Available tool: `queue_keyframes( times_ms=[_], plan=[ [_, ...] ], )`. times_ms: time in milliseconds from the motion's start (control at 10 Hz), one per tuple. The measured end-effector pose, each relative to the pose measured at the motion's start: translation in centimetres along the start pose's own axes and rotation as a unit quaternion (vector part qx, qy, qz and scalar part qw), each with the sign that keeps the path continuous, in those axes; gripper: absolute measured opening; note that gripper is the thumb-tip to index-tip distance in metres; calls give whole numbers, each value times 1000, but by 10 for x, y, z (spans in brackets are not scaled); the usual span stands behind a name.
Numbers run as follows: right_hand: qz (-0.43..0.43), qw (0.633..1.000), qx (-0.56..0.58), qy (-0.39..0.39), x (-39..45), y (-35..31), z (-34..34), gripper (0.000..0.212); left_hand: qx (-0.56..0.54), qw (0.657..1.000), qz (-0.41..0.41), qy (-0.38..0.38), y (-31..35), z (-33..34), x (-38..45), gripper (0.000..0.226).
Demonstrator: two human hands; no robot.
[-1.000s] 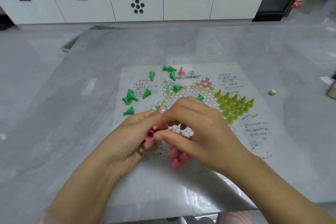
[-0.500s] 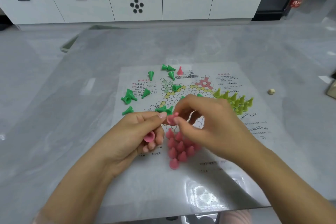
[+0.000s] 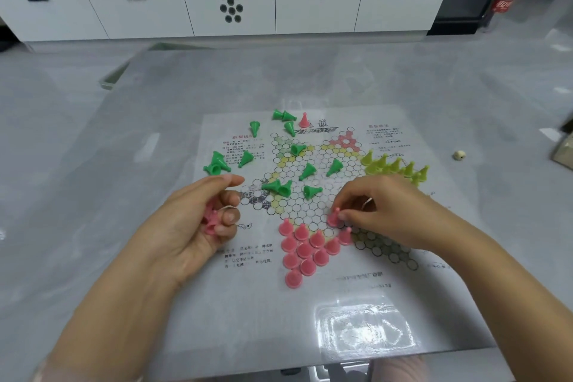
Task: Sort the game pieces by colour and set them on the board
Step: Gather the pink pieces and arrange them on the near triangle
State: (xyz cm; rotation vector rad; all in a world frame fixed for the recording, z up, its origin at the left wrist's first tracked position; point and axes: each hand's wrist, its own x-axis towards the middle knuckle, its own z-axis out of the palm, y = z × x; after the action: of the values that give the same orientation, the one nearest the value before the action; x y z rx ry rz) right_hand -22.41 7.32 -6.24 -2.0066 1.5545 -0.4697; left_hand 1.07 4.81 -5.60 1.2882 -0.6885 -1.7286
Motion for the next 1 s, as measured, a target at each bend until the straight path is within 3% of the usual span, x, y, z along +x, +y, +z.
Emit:
queue_keyframes(
  times_ms=[200, 1000],
  plan=[
    [-9, 1000, -27, -4, 0, 2, -1, 16, 6, 1000, 0, -3, -1, 1, 0, 12],
    [-48, 998, -40, -17, 2, 0, 3, 10, 6, 1000, 2, -15, 1, 0, 0, 12]
  ],
)
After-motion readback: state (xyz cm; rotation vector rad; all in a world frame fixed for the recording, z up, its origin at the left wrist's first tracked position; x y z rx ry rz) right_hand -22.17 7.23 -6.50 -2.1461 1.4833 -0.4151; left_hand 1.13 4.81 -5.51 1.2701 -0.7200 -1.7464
